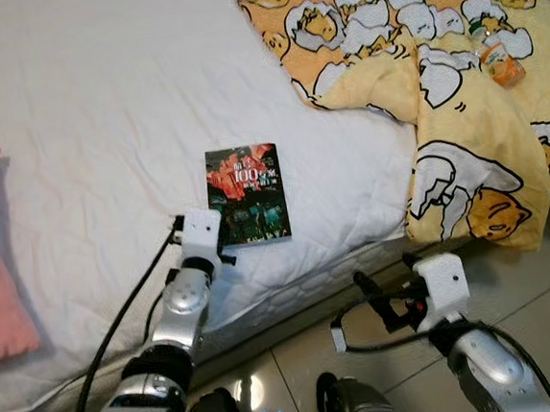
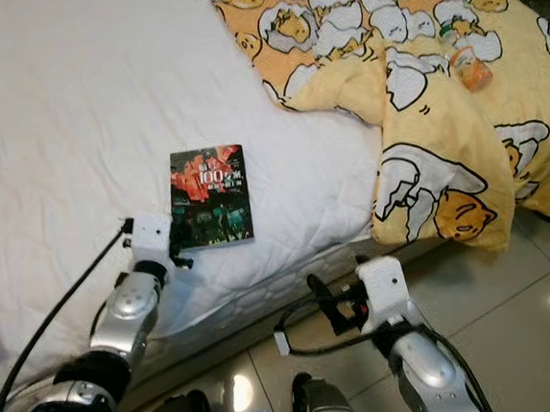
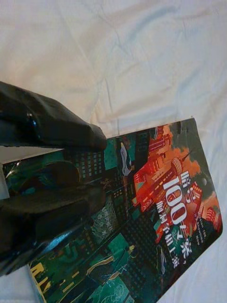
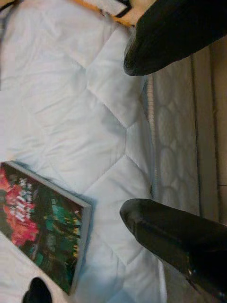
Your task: Clean up the room
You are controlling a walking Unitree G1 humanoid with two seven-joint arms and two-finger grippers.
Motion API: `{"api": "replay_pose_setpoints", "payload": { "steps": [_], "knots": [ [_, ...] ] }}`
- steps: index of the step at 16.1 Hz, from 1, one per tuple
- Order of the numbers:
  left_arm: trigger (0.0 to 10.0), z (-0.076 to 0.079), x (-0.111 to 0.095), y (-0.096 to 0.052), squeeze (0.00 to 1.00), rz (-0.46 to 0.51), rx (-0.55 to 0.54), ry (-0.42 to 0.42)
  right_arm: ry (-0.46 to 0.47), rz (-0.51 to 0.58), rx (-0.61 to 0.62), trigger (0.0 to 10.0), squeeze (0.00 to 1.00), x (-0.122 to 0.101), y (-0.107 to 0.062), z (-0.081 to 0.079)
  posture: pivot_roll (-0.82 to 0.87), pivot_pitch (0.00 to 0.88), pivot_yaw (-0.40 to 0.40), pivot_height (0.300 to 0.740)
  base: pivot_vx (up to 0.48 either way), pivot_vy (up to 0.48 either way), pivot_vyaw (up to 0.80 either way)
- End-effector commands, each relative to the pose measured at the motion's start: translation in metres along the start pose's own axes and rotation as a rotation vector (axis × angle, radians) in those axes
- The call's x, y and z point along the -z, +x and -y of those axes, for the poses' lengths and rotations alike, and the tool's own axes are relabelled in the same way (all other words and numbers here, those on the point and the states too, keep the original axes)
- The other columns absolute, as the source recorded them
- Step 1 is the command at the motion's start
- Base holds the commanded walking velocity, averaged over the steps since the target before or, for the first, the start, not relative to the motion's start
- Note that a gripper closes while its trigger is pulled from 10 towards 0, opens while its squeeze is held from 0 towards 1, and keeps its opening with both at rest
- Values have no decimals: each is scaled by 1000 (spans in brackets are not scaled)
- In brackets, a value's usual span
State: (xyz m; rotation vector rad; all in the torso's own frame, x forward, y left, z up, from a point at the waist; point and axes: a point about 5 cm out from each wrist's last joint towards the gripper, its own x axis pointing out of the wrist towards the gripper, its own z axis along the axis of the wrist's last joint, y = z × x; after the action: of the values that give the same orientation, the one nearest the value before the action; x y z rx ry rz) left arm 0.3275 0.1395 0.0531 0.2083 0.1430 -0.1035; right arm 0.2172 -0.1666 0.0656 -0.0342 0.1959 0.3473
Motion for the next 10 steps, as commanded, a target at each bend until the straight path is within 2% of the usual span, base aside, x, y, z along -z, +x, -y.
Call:
{"api": "replay_pose_setpoints", "payload": {
  "steps": [1,3,4,6,8,10],
  "knots": [
    [10000,8,15,-5,1000,-75,-3,-1,6,6,23,10000,0,1,-2,6,-97,156,-21,740,0,0,0],
    [10000,20,20,-7,1000,-118,7,-25,8,5,24,10000,0,3,-2,4,-99,148,-19,740,0,0,0],
    [10000,22,20,-7,1000,-122,8,-24,10,3,22,10000,0,4,-2,3,-99,148,-19,740,0,0,0],
    [10000,28,28,-8,1000,-189,19,-49,22,-5,17,10000,0,8,-3,-2,-105,145,-15,740,0,0,0],
    [10000,25,25,-7,1000,-162,21,-72,26,-6,12,10000,0,9,-5,-5,-114,145,-13,740,0,0,0],
    [10000,18,18,-3,1000,-130,-11,-45,26,-10,14,10000,0,11,-8,-5,-114,144,-14,740,0,0,0]
  ]
}}
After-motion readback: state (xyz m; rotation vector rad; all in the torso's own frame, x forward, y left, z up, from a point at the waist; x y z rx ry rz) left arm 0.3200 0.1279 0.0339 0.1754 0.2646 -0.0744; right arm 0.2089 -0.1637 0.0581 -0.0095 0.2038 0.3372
